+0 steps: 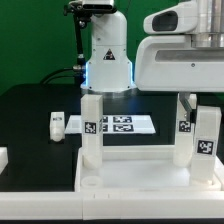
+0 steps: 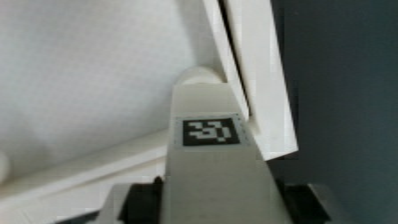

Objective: Assemble desk

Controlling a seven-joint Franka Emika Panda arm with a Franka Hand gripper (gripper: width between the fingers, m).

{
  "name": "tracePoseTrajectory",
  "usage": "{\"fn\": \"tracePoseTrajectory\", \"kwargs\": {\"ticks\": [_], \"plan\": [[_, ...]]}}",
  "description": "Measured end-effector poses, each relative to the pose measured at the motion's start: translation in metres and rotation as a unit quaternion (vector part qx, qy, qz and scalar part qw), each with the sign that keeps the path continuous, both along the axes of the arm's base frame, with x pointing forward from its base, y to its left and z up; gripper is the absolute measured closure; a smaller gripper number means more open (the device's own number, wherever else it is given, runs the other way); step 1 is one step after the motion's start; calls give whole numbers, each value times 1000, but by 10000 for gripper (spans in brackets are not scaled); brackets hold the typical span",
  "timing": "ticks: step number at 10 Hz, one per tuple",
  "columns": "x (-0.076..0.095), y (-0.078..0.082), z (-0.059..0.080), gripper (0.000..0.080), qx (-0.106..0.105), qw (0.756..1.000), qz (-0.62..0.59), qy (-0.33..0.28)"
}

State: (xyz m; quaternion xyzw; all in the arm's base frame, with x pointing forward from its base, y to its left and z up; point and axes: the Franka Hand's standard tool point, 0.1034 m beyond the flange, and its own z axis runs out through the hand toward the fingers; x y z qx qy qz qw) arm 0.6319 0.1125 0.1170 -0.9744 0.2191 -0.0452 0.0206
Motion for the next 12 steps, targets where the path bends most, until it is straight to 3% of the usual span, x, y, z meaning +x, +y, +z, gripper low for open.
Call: {"fn": "tracePoseTrajectory", "kwargs": {"ticks": [2,5,6,8,9,10,11,12], "plan": [[1,-1,0,514,25,985,-169,-1],[3,-4,0,514,72,918,-390,15],[4,-3,0,514,74,905,-419,20],[2,0,-1,514,69,917,-392,21],[2,-1,0,406,62,931,-359,18],[7,-2,2,267,47,968,-246,-2],[15,-10,4,186,34,990,-132,-37],[14,-13,1,186,27,996,-80,-40]]}}
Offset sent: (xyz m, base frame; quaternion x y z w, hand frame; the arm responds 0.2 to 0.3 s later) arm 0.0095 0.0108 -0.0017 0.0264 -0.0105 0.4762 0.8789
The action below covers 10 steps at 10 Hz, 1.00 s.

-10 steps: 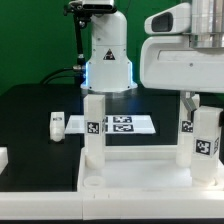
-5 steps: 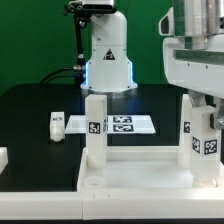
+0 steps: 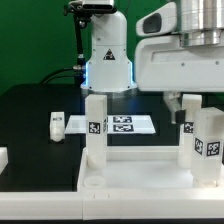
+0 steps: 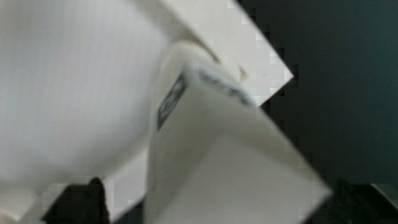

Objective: Assemble desk

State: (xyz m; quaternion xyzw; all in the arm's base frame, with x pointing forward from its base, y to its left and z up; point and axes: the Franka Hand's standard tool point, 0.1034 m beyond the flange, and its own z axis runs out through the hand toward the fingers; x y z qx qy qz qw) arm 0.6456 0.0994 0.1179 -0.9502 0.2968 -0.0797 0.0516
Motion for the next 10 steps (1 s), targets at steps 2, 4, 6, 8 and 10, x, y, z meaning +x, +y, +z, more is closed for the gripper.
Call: {"fn": "tracePoseTrajectory", "kwargs": {"ticks": [2,4,6,8,10], "plan": [[0,0,0,152,-13,998,59,-2],[0,0,0,151,-32,989,143,-6],[3,6,5,151,-68,953,295,-12],[3,6,4,155,-62,964,258,-10],[3,6,3,497,-53,976,209,-7]]}}
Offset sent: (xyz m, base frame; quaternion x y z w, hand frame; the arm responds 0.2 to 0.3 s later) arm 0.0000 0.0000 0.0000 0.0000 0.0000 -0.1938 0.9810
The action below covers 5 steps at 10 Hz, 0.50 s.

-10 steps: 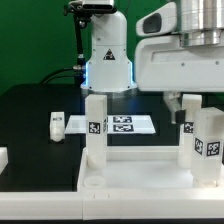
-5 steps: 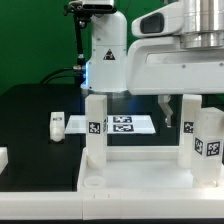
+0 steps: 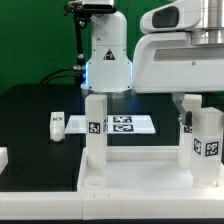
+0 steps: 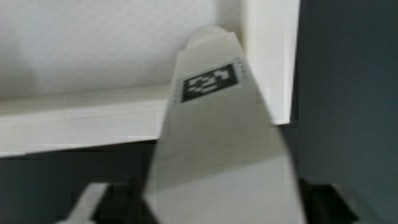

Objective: Assemble desk

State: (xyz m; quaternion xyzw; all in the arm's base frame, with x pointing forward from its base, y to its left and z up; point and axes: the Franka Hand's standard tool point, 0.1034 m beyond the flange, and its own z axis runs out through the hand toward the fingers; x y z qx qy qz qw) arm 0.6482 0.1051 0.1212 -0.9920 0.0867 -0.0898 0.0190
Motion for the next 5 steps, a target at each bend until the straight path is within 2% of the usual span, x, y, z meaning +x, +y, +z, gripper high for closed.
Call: {"fn": "tracePoseTrajectory", "kwargs": {"ticks": [3,4,5], "plan": [[-1,-1,-2,515,22,989,-144,6],[-2,0,-1,515,28,976,-214,17],[-6,-1,-2,515,45,943,-329,27]]}}
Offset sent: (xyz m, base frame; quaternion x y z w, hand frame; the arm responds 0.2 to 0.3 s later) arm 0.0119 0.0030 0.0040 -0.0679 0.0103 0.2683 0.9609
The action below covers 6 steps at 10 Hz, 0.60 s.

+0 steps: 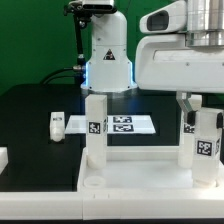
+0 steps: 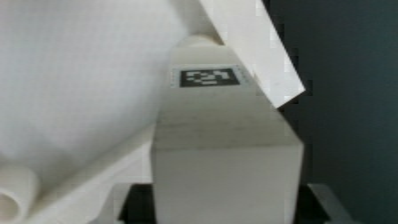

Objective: Assemble desk

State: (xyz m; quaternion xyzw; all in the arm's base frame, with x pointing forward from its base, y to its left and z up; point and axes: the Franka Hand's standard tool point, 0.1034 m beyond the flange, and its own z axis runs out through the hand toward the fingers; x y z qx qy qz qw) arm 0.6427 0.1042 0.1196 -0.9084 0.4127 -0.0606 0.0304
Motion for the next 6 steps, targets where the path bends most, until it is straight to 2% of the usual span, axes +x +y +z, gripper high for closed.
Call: {"fn": "tracePoseTrajectory", "kwargs": {"ticks": [1,2,3,6], "plan": [[-2,-3,-1,515,27,993,-118,8],[-3,-9,-2,515,49,983,-176,15],[-3,-6,-2,515,49,983,-178,15],[-5,-6,-3,515,63,954,-292,23]]}}
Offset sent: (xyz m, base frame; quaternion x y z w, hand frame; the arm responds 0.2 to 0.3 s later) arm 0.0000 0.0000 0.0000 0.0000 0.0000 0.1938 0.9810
